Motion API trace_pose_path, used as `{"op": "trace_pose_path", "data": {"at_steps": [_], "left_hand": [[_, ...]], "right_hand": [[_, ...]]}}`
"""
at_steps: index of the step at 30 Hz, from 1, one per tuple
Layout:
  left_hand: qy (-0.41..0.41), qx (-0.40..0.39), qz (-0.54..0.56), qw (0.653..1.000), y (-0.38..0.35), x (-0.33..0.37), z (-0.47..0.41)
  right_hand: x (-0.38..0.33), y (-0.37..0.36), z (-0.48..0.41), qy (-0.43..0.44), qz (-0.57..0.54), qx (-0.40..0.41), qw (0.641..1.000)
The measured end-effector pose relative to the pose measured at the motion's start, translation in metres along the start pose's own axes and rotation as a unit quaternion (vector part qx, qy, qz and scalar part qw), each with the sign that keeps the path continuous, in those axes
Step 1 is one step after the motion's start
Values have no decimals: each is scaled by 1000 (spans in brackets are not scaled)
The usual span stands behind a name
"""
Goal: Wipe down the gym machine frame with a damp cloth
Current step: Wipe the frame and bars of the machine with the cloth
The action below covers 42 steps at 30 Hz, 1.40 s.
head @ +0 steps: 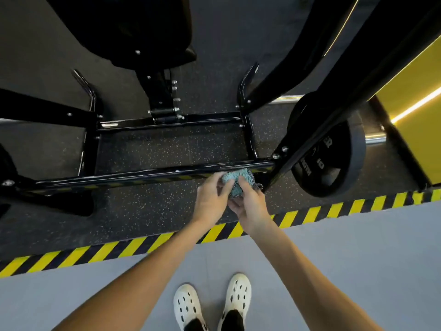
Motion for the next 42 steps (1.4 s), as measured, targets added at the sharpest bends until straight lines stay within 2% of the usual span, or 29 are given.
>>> {"op": "trace_pose_path", "data": {"at_steps": [2,6,8,10,12,14,17,20,25,27,32,36,39,41,42], "left_hand": [[0,14,-3,1000,-13,-31,-8],[-10,7,5,1000,-32,-67,-28],[-39,-17,-34,998,-38,-79,-37],[-73,-36,-122,989,-37,-90,-49],[-107,-38,-246,963,-29,-102,-64],[-112,-44,-345,931,-17,-118,-82],[-101,-47,-428,897,-1,-138,-99],[-78,-52,-452,887,12,-157,-110],[-65,-57,-454,887,26,-177,-122],[-64,-58,-436,896,26,-179,-123],[-59,-44,-410,909,21,-183,-122],[-53,-42,-407,911,19,-183,-121],[-52,-45,-411,909,19,-183,-121],[-44,-53,-420,905,20,-182,-121],[-42,-57,-428,901,21,-181,-121]], "right_hand": [[18,2,-22,8,5,-4,1000],[22,10,-60,76,85,18,993],[21,18,-83,103,141,54,983],[17,28,-107,137,240,105,955],[3,35,-125,178,358,160,903],[-18,40,-144,240,476,207,820],[-45,40,-174,312,605,225,697],[-58,39,-197,317,682,228,619],[-71,33,-207,344,744,236,522],[-71,40,-209,330,756,253,505],[-39,30,-212,322,781,228,485],[-29,4,-204,308,751,261,522],[1,-39,-194,301,777,217,509],[26,-69,-182,340,782,189,487],[31,-78,-177,359,774,184,488]]}}
Point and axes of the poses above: each hand's wrist, its own z-axis away from the middle knuckle, its own y-axis out of the back of the hand, x = y × z, the point moved 5 cm from there along -z, towards the middle knuckle, and after that the axes turned 15 degrees about z, right-handed, at the moved point
